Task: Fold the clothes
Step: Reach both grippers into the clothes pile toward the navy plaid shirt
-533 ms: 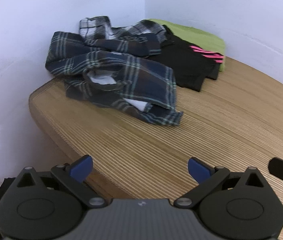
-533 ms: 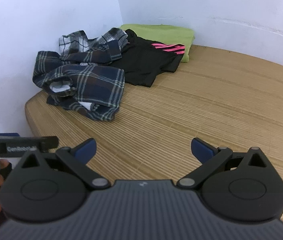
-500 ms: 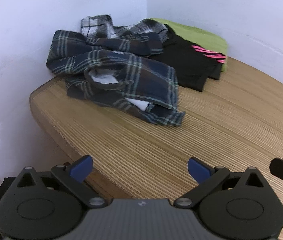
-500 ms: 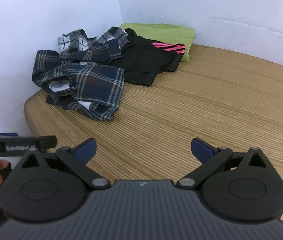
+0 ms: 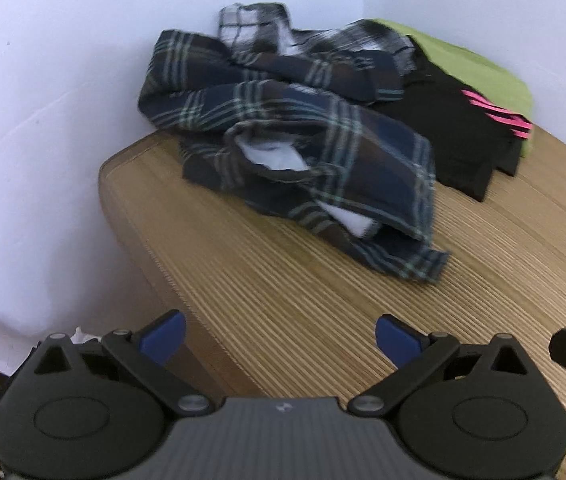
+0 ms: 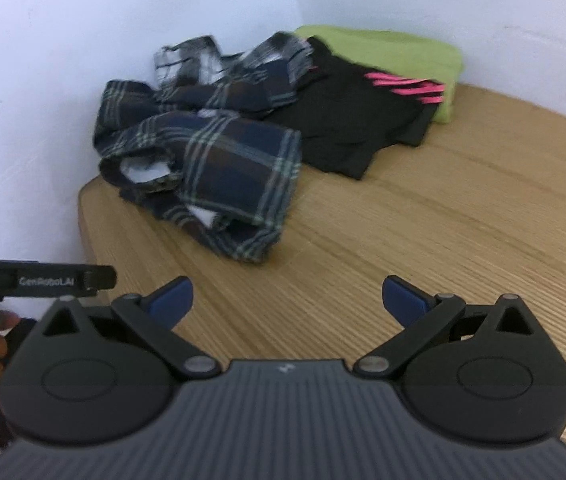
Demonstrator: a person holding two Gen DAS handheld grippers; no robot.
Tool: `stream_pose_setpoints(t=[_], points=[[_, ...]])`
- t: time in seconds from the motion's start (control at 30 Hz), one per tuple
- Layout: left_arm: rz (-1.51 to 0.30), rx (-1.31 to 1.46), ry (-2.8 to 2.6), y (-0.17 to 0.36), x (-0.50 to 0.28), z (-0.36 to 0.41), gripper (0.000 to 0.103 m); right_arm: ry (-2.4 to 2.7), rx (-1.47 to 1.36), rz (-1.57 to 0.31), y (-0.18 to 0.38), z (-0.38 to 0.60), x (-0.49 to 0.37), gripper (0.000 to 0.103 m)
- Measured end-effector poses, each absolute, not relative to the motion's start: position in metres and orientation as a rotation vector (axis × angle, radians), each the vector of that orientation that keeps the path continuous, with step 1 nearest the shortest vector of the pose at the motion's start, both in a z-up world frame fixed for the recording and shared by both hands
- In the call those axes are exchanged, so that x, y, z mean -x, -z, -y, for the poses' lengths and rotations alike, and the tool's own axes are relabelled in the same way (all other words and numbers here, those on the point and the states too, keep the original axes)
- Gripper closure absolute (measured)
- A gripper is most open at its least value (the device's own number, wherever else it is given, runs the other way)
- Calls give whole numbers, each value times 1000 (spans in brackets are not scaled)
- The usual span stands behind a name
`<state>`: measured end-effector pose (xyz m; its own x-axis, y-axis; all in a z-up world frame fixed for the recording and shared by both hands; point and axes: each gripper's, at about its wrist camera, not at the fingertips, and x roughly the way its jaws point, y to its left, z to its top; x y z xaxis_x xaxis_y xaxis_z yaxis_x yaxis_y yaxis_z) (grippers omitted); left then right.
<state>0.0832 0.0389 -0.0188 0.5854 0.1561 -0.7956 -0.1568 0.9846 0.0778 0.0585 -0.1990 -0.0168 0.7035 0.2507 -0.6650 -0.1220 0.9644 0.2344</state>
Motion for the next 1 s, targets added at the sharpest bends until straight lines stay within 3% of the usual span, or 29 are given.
stream_pose_setpoints(t=[0.23,0.63,0.77,1.0], points=[[-898,-2,-192,17,-124,-66,0,-303,-102,-753,15,152,-112,0],[-868,31,-324,53,-190,-179,0,-539,229,-635,-6,-31,-275,0],[-884,64,-364,68,-201,-210,0,-605,357,-627,12,-92,-327,0],[-902,101,-403,81,-221,-246,0,-523,614,-795,83,-147,-384,1]])
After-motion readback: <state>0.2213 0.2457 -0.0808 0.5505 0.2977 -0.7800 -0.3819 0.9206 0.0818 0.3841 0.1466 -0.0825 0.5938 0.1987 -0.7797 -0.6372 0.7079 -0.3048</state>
